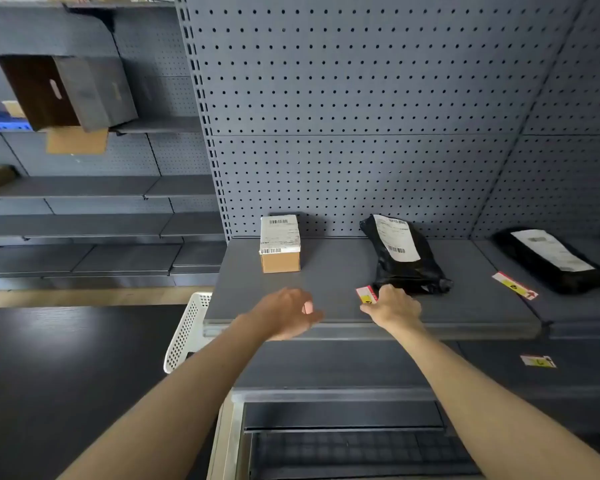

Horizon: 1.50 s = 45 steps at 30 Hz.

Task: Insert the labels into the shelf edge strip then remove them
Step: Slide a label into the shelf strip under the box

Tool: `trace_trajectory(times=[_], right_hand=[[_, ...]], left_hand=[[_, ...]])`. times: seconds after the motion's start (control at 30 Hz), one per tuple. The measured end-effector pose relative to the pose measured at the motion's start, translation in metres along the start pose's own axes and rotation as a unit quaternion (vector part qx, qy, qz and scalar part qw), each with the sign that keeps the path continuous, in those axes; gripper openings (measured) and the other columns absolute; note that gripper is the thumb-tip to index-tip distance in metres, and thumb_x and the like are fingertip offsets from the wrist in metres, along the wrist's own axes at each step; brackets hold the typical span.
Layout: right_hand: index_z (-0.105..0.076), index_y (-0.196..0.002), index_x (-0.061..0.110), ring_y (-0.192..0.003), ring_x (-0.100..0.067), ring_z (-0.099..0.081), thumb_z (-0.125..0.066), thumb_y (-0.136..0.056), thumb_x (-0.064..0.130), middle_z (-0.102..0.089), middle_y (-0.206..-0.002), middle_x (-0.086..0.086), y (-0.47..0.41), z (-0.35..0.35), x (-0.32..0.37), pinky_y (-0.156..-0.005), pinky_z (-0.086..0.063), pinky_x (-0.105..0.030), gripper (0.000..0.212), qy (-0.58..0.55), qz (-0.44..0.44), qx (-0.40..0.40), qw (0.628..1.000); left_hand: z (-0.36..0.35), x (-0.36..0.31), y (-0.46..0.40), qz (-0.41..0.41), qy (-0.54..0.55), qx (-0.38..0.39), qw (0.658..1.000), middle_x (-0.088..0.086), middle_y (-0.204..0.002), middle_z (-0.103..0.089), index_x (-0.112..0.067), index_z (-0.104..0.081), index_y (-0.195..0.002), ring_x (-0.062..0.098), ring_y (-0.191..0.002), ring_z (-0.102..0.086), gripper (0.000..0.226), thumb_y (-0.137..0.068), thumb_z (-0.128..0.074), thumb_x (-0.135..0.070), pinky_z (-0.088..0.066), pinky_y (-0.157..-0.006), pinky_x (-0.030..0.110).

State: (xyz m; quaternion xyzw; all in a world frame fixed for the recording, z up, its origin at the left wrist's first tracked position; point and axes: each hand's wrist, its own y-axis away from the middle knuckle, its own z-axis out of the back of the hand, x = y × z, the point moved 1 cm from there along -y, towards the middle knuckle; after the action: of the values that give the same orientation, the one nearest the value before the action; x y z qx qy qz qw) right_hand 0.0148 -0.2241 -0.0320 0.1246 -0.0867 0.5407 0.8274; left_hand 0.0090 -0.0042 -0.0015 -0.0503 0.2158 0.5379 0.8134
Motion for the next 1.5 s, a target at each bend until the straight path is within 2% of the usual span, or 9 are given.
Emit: trace_trajectory(times=[0.17, 0.47, 0.7, 0.8, 0.9, 1.0, 1.17, 1.3, 1.5], right_hand=[[-0.055, -0.115, 0.007, -0.107, -0.032, -0.057, -0.07, -0.079, 0.046, -0.053, -0.12, -0.015, -0.008, -0.011, -0.002, -0.083, -0.046, -0.038, 0.055, -0.043, -0.06, -0.007, 0.997], [-0.06, -0.104, 0.006, -0.1, -0.032, -0.062, -0.07, -0.079, 0.018, -0.067, -0.109, -0.013, -0.015, -0.018, 0.002, -0.083, -0.05, -0.038, 0.029, -0.178, -0.089, 0.014, 0.98], [-0.069, -0.088, 0.022, -0.081, -0.024, -0.061, -0.058, -0.082, 0.013, -0.07, -0.087, -0.002, 0.019, 0.007, 0.032, -0.058, -0.038, -0.029, 0.016, -0.246, 0.139, -0.007, 0.959], [-0.071, -0.088, 0.026, -0.077, -0.022, -0.059, -0.058, -0.085, 0.016, -0.067, -0.08, 0.001, 0.036, 0.014, 0.049, -0.061, -0.039, -0.032, 0.016, -0.241, 0.231, 0.021, 0.942], [-0.071, -0.088, 0.028, -0.075, -0.019, -0.055, -0.059, -0.087, 0.018, -0.061, -0.078, 0.0, 0.046, 0.012, 0.064, -0.064, -0.038, -0.034, 0.016, -0.244, 0.279, 0.039, 0.928], [-0.073, -0.088, 0.026, -0.07, -0.014, -0.052, -0.063, -0.084, 0.015, -0.06, -0.076, 0.002, 0.05, 0.005, 0.075, -0.063, -0.037, -0.032, 0.015, -0.262, 0.294, 0.043, 0.918], [-0.07, -0.081, 0.02, -0.066, -0.012, -0.055, -0.064, -0.08, 0.01, -0.067, -0.075, 0.002, 0.053, -0.01, 0.084, -0.06, -0.041, -0.032, 0.012, -0.284, 0.27, 0.023, 0.92], [-0.072, -0.088, 0.014, -0.059, -0.016, -0.054, -0.058, -0.084, 0.006, -0.059, -0.067, 0.008, 0.058, -0.026, 0.091, -0.054, -0.038, -0.027, 0.016, -0.275, 0.274, 0.02, 0.921], [-0.072, -0.093, 0.012, -0.063, -0.02, -0.055, -0.054, -0.089, 0.005, -0.06, -0.081, -0.002, 0.055, -0.041, 0.09, -0.056, -0.042, -0.03, 0.02, -0.243, 0.278, 0.018, 0.929]], left_hand=[[-0.011, 0.012, 0.002, 0.003, 0.024, -0.012, 1.0, -0.001, -0.106, -0.061, -0.024, -0.063, -0.093, 0.022, -0.097, -0.058, 0.031, -0.086, -0.05, -0.052, -0.05, -0.085, 0.039], [-0.006, 0.027, -0.002, 0.002, 0.043, -0.054, 0.998, -0.004, -0.102, -0.061, -0.024, -0.065, -0.094, 0.019, -0.094, -0.059, 0.023, -0.09, -0.049, -0.04, -0.051, -0.083, 0.038], [0.019, 0.027, 0.0, -0.06, 0.046, -0.132, 0.988, 0.0, -0.111, -0.06, -0.018, -0.055, -0.118, 0.021, -0.101, -0.057, 0.027, -0.092, -0.058, -0.027, -0.053, -0.084, 0.045], [0.024, 0.027, 0.004, -0.067, 0.048, -0.154, 0.985, 0.0, -0.123, -0.053, -0.023, -0.046, -0.13, 0.021, -0.11, -0.053, 0.044, -0.09, -0.063, -0.028, -0.052, -0.085, 0.047], [0.025, 0.03, 0.008, -0.07, 0.058, -0.165, 0.982, -0.002, -0.119, -0.054, -0.024, -0.054, -0.121, 0.019, -0.107, -0.053, 0.034, -0.089, -0.064, -0.03, -0.052, -0.084, 0.046], [0.023, 0.04, 0.016, -0.076, 0.057, -0.175, 0.98, -0.002, -0.099, -0.058, -0.021, -0.067, -0.096, 0.015, -0.094, -0.053, 0.01, -0.089, -0.065, -0.027, -0.053, -0.079, 0.044], [0.015, 0.061, 0.03, -0.034, 0.08, -0.173, 0.981, -0.007, -0.083, -0.059, -0.023, -0.069, -0.086, 0.014, -0.08, -0.054, 0.009, -0.088, -0.065, -0.029, -0.049, -0.07, 0.036], [0.003, 0.073, 0.039, 0.015, 0.082, -0.185, 0.979, -0.008, -0.083, -0.064, -0.027, -0.069, -0.089, 0.016, -0.079, -0.059, 0.011, -0.088, -0.062, -0.035, -0.05, -0.067, 0.033], [-0.022, 0.085, 0.055, 0.048, 0.047, -0.221, 0.973, -0.005, -0.098, -0.069, -0.027, -0.066, -0.097, 0.016, -0.09, -0.063, 0.013, -0.089, -0.057, -0.023, -0.053, -0.076, 0.035]])
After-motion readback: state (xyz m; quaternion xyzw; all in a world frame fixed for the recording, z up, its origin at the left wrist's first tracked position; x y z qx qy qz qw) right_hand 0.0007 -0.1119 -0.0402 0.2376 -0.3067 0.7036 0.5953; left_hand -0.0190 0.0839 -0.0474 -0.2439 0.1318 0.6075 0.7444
